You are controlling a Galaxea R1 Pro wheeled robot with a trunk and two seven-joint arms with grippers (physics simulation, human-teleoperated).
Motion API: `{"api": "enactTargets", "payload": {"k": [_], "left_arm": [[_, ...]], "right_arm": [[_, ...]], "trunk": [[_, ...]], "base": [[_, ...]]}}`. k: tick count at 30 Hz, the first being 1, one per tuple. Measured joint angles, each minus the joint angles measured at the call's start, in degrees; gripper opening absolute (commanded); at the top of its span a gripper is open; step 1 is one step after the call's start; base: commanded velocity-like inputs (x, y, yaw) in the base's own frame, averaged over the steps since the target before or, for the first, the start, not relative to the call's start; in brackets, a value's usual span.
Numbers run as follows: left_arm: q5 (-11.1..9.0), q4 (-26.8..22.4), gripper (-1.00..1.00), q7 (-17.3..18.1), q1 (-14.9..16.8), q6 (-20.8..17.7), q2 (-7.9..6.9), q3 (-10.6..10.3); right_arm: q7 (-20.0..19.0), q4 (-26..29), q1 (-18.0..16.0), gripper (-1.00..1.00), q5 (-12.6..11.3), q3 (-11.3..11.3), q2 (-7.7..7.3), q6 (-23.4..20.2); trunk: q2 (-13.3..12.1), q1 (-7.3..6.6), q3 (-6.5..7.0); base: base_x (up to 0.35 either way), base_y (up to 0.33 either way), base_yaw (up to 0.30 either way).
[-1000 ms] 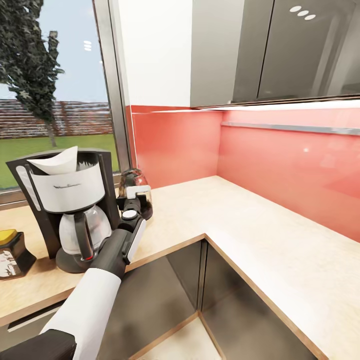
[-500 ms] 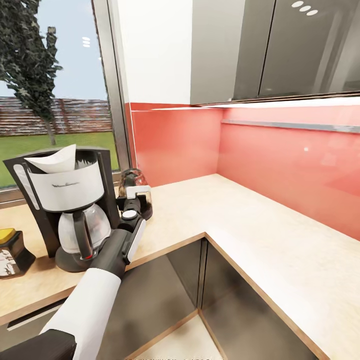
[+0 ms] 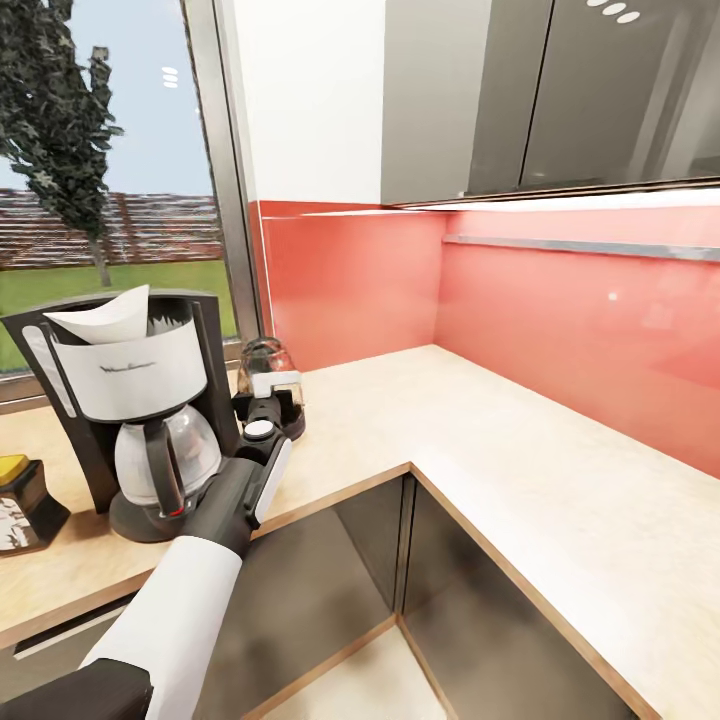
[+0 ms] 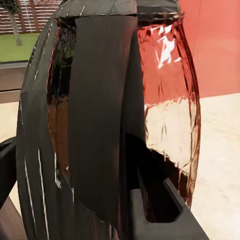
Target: Set up a coffee station on the kitchen countertop: keep the coffee maker on the countertop, move the bottle of coffee from the kitchen shelf to the counter next to the coffee maker, place a paper coffee filter on top of the coffee maker, put the saucer next to the coffee maker with the coffee cup on the saucer, and place the electric kettle next to the coffee maker.
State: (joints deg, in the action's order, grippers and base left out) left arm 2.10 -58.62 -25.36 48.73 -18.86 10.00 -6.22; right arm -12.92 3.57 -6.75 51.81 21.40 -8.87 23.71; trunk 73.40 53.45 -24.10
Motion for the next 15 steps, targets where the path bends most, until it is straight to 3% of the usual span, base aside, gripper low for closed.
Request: {"api": "enactTargets", "payload": {"k": [15], "left_arm": [[0.0,0.0,-1.00,0.0,0.0,0.0,0.00,0.0]], "right_arm": [[0.0,0.0,0.0,1.00,0.0,0.0,0.00,0.0]], "trunk": [[0.0,0.00,-0.53]], "base": [[0.000,0.000,0.000]]}}
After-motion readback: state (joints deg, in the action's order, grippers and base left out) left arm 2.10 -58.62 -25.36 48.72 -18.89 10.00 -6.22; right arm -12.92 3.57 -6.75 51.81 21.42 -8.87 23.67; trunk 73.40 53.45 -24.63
